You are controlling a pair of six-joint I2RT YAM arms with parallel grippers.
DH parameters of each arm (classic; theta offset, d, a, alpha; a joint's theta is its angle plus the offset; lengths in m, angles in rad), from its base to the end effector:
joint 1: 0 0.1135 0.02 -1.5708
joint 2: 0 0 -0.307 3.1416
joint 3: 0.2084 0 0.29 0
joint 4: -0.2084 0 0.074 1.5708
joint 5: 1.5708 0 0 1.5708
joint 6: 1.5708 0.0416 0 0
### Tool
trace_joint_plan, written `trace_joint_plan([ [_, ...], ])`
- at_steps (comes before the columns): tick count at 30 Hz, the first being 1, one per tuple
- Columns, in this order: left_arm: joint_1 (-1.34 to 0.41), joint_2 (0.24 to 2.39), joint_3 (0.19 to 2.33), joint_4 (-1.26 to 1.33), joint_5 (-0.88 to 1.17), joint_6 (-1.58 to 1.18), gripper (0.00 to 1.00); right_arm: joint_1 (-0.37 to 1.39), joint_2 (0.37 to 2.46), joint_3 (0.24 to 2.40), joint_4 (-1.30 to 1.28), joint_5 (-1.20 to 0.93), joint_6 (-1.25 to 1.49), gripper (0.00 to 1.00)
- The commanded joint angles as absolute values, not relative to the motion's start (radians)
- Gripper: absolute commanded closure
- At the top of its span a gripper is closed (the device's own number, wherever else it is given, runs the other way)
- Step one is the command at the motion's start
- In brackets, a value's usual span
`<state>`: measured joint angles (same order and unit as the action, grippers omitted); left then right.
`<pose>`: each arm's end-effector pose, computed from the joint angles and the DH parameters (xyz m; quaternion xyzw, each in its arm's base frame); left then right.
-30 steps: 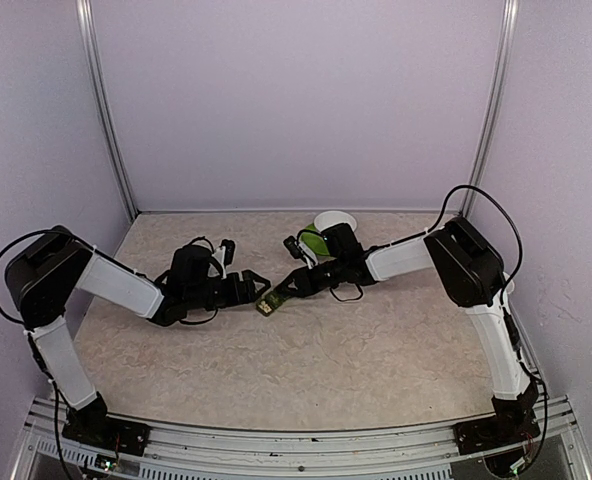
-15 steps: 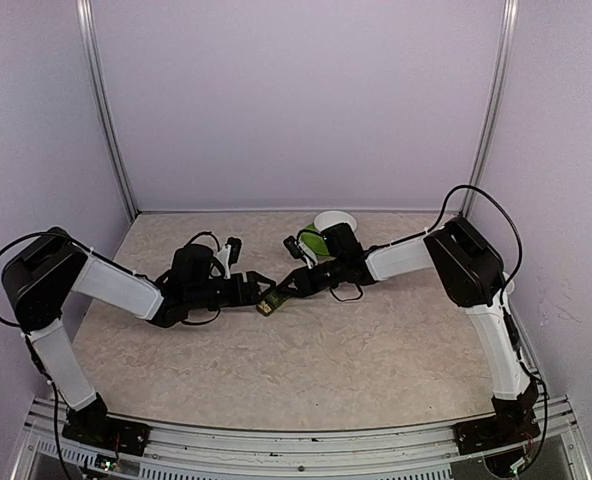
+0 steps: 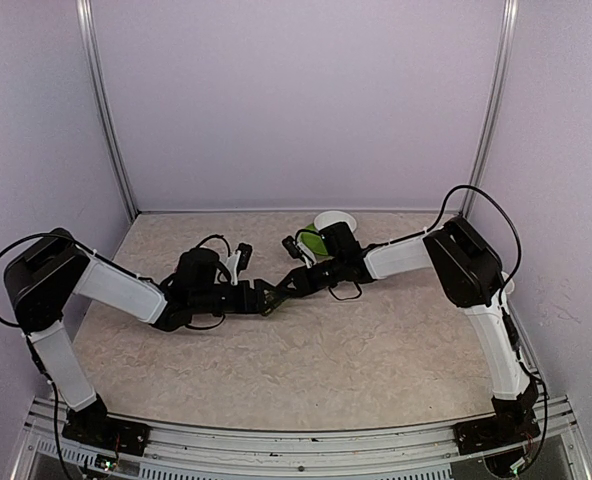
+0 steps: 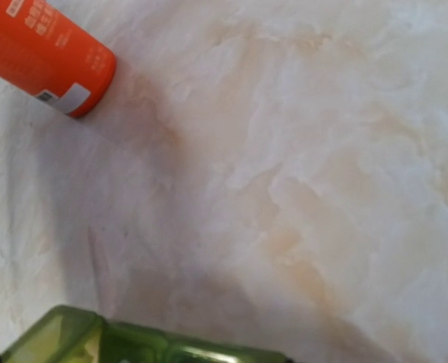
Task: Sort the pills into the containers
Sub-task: Close the lid of the pill container in the compartment of the pill container.
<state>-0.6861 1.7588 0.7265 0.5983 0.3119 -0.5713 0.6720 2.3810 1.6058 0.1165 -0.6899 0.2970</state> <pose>0.2840 -0.2490 0.1545 0.1312 0.8264 -0.4186 0.3531 0.4303 0.3762 0.1045 -0.3038 0.8023 0.4617 0.2254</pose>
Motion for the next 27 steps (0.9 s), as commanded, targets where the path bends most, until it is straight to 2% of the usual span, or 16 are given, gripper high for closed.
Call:
trace_joint_plan([
  [1, -0.696, 1.793, 0.745, 0.601, 0.341, -0.557, 0.19, 0.682, 2.433, 1.618, 0.043, -0.650, 0.283, 0.68],
  [27, -0.701, 1.915, 0.781, 0.529, 0.353, -0.556, 0.22, 0.681, 2.457, 1.668, -0.010, -0.662, 0.273, 0.67],
])
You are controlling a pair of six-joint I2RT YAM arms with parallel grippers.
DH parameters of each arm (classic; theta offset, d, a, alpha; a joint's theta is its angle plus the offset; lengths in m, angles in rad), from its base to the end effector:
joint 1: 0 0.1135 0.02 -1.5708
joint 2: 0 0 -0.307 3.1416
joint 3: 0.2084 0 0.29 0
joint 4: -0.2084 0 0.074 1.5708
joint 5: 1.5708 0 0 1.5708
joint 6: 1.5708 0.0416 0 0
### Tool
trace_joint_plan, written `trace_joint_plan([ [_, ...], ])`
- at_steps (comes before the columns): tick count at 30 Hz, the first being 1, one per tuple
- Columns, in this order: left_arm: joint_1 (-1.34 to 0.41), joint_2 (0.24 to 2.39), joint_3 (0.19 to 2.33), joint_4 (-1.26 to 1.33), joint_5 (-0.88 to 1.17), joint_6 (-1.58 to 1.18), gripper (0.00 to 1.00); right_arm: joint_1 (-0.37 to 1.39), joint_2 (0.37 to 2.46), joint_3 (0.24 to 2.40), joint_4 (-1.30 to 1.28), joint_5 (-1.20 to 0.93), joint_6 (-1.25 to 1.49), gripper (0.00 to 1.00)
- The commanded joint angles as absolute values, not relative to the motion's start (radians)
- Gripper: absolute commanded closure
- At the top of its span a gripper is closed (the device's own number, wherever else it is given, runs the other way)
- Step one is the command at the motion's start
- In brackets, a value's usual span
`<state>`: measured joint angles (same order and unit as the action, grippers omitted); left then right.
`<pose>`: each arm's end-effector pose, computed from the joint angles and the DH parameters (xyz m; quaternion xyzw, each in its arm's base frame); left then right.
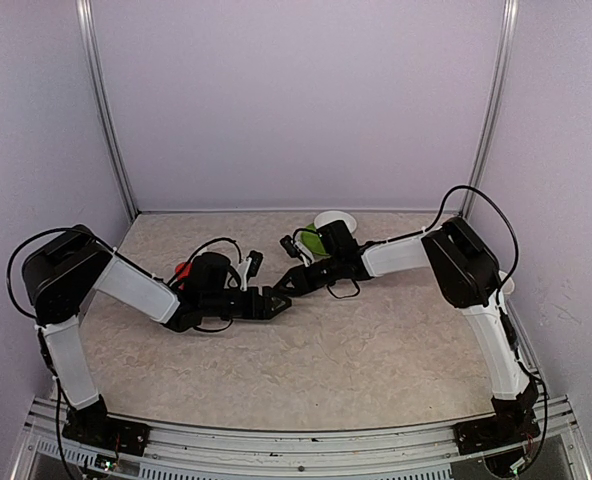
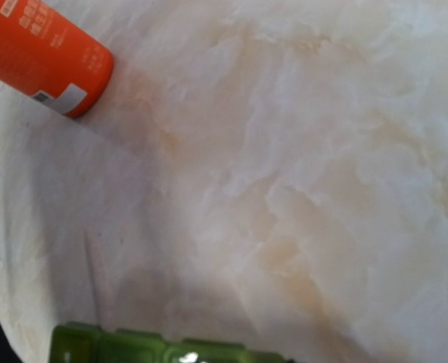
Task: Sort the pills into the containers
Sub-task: Close the lid of the pill container in the compartment of the pill container.
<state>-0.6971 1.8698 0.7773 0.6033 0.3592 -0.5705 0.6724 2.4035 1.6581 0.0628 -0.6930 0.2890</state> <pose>0.2927 -0.2642 0.1295 0.1451 0.8360 -0.4234 0.3175 0.4361 0.3811 0.1049 -0.3051 0.8060 0.4588 0.2165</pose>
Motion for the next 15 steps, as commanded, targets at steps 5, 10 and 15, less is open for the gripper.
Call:
trace_joint_plan([
  [5, -0.698, 1.918, 0.779, 0.522, 0.352, -0.556, 0.22, 0.683, 2.462, 1.674, -0.027, -0.657, 0.266, 0.68],
  [10, -0.692, 1.909, 0.760, 0.535, 0.353, -0.557, 0.23, 0.683, 2.469, 1.686, -0.046, -0.652, 0.260, 0.68],
  [15, -0.693, 1.899, 0.722, 0.568, 0.359, -0.567, 0.25, 0.684, 2.475, 1.696, -0.064, -0.646, 0.257, 0.68],
])
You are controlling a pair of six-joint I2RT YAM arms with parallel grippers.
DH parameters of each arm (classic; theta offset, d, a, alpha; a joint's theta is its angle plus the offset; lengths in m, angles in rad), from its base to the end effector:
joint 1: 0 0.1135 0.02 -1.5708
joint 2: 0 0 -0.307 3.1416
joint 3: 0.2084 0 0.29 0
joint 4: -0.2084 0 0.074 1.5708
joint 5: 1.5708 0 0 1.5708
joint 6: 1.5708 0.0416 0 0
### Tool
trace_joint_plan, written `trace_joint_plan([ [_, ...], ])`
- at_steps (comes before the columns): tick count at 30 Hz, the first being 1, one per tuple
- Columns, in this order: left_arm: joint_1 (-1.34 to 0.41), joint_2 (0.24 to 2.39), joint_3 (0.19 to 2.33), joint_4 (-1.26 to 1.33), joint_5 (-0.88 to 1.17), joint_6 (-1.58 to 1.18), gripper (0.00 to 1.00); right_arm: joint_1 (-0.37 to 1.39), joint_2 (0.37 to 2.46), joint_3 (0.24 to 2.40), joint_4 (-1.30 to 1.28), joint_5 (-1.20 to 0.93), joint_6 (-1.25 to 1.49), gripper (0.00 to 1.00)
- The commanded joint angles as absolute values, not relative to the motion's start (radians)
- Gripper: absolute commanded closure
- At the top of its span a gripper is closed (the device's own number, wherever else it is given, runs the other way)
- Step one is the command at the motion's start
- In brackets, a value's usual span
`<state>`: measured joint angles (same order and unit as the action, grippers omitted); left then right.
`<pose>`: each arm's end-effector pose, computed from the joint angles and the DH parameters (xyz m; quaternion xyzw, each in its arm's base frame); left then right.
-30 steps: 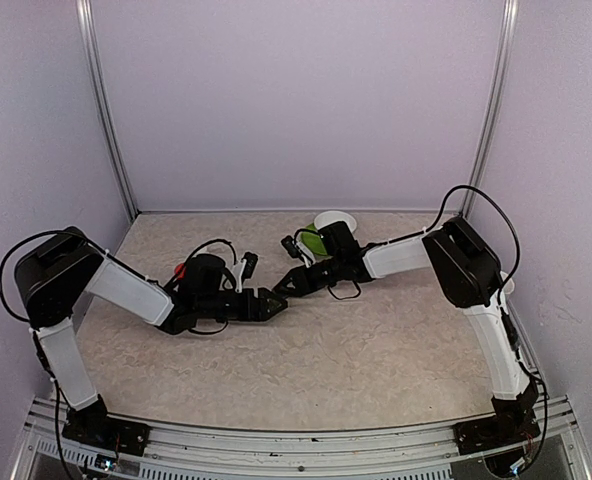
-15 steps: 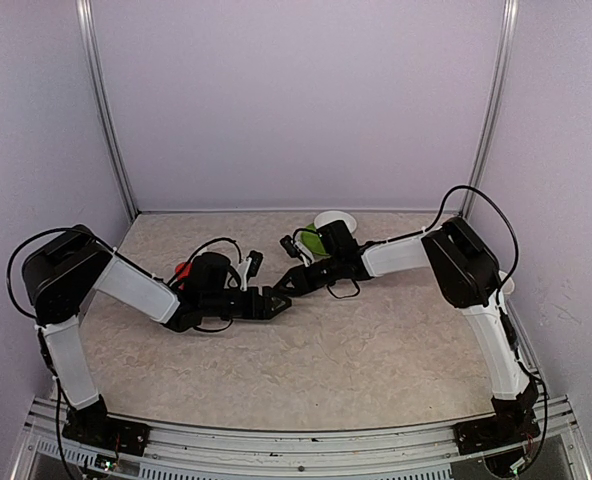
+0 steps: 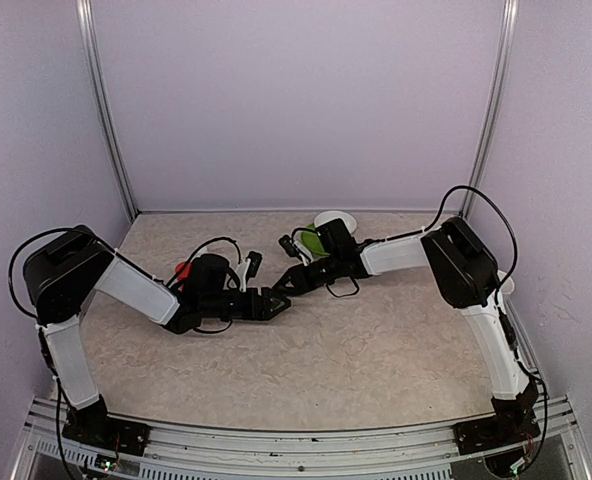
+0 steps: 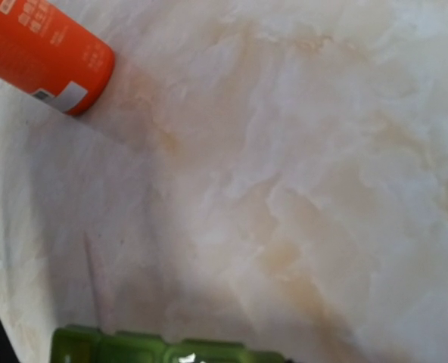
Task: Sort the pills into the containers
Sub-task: Close the lid of the pill container in the compartment of the pill container, then place the pill container at the center of the board.
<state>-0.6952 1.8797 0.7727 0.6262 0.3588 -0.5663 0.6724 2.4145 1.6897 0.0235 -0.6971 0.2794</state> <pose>0.2933 -0.2636 0.1268 0.1465 0.8337 -0.4241 0.3220 0.4390 0.3837 0.1060 -0.3075 0.8080 0.4567 0.2100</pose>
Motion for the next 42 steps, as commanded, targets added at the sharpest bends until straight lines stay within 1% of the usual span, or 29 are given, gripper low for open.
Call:
trace_joint_plan([
  [1, -0.695, 1.899, 0.719, 0.573, 0.361, -0.568, 0.25, 0.684, 2.475, 1.699, -0.065, -0.646, 0.257, 0.68],
  [9, -0.701, 1.897, 0.711, 0.583, 0.358, -0.575, 0.25, 0.686, 2.476, 1.705, -0.074, -0.649, 0.253, 0.68],
  [13, -0.686, 1.842, 0.744, 0.544, 0.332, -0.569, 0.21, 0.685, 2.450, 1.692, -0.068, -0.651, 0.256, 0.65],
  [15, -0.683, 1.801, 0.771, 0.509, 0.305, -0.562, 0.17, 0.686, 2.430, 1.682, -0.062, -0.652, 0.258, 0.60],
  [17, -0.684, 1.762, 0.798, 0.468, 0.273, -0.557, 0.13, 0.686, 2.408, 1.673, -0.059, -0.651, 0.261, 0.53],
  [18, -0.685, 1.745, 0.806, 0.450, 0.257, -0.561, 0.06, 0.686, 2.399, 1.671, -0.061, -0.649, 0.259, 0.49],
  [19, -0.686, 1.727, 0.814, 0.422, 0.234, -0.569, 0.03, 0.686, 2.390, 1.669, -0.065, -0.648, 0.257, 0.44],
  [21, -0.688, 1.686, 0.813, 0.377, 0.196, -0.592, 0.01, 0.685, 2.375, 1.666, -0.072, -0.646, 0.255, 0.38],
  [23, -0.694, 1.647, 0.793, 0.355, 0.164, -0.623, 0.01, 0.684, 2.362, 1.662, -0.074, -0.647, 0.258, 0.35],
  [27, -0.710, 1.587, 0.769, 0.271, 0.090, -0.706, 0.01, 0.681, 2.348, 1.652, -0.067, -0.650, 0.269, 0.34],
  [32, -0.733, 1.568, 0.729, 0.270, 0.094, -0.831, 0.01, 0.675, 2.347, 1.647, -0.047, -0.676, 0.282, 0.35],
  [36, -0.760, 1.592, 0.732, 0.272, 0.096, -0.886, 0.01, 0.673, 2.347, 1.649, -0.045, -0.678, 0.277, 0.35],
  [42, -0.773, 1.689, 0.758, 0.315, 0.126, -0.931, 0.01, 0.673, 2.354, 1.655, -0.041, -0.686, 0.278, 0.35],
])
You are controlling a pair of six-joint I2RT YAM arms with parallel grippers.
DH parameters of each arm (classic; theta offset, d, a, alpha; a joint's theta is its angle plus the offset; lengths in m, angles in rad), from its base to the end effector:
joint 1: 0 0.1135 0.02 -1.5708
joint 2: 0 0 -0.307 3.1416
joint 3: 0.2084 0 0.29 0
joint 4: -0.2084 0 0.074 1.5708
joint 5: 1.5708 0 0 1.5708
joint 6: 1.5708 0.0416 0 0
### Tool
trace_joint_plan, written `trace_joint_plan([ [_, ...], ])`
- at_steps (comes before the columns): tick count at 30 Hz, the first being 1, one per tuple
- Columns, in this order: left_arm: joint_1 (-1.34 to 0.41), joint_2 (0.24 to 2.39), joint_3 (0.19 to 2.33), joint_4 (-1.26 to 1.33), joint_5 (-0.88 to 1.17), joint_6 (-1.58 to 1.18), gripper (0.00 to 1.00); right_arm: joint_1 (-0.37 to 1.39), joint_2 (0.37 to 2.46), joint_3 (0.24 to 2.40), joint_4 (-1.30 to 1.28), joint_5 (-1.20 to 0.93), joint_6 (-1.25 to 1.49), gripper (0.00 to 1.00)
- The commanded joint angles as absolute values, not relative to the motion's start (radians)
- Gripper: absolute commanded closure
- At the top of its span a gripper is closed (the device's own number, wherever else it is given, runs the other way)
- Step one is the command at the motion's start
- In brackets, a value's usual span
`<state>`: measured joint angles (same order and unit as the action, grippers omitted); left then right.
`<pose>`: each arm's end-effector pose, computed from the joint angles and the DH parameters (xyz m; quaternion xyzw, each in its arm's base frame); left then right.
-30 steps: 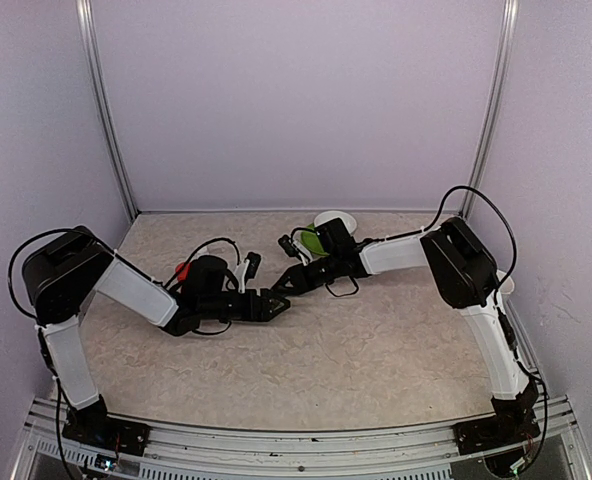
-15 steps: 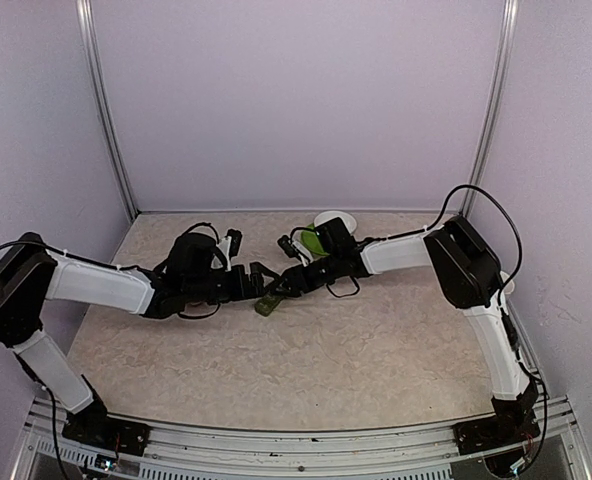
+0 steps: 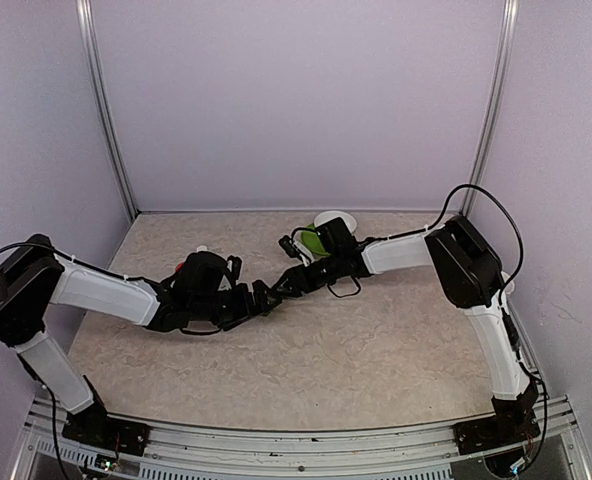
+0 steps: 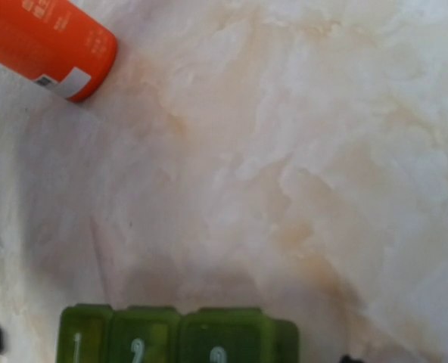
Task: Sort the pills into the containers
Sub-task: Place the pill container at the center of the board.
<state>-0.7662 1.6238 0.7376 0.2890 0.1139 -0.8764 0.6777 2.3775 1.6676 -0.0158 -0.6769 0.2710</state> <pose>0.2543 -0.2513 0.1734 -0.0220 0.8825 -0.3762 0.2814 0.4320 0.3812 0.1159 -0.3071 0.8151 0.4461 0.2058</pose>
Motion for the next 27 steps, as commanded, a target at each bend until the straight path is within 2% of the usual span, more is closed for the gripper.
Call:
trace_joint_plan([
  [1, -0.773, 1.708, 0.762, 0.323, 0.129, -0.938, 0.01, 0.673, 2.356, 1.655, -0.041, -0.687, 0.279, 0.35],
  [6, -0.764, 1.784, 0.773, 0.381, 0.125, -0.960, 0.01, 0.672, 2.356, 1.648, -0.034, -0.692, 0.279, 0.38],
  [9, -0.753, 1.807, 0.772, 0.418, 0.124, -0.969, 0.01, 0.672, 2.356, 1.638, -0.024, -0.699, 0.279, 0.44],
  [18, -0.726, 1.831, 0.780, 0.416, 0.088, -0.956, 0.18, 0.660, 2.332, 1.573, 0.035, -0.722, 0.305, 0.57],
  [27, -0.703, 1.828, 0.787, 0.386, 0.017, -0.931, 0.22, 0.660, 2.294, 1.509, 0.097, -0.762, 0.311, 0.67],
])
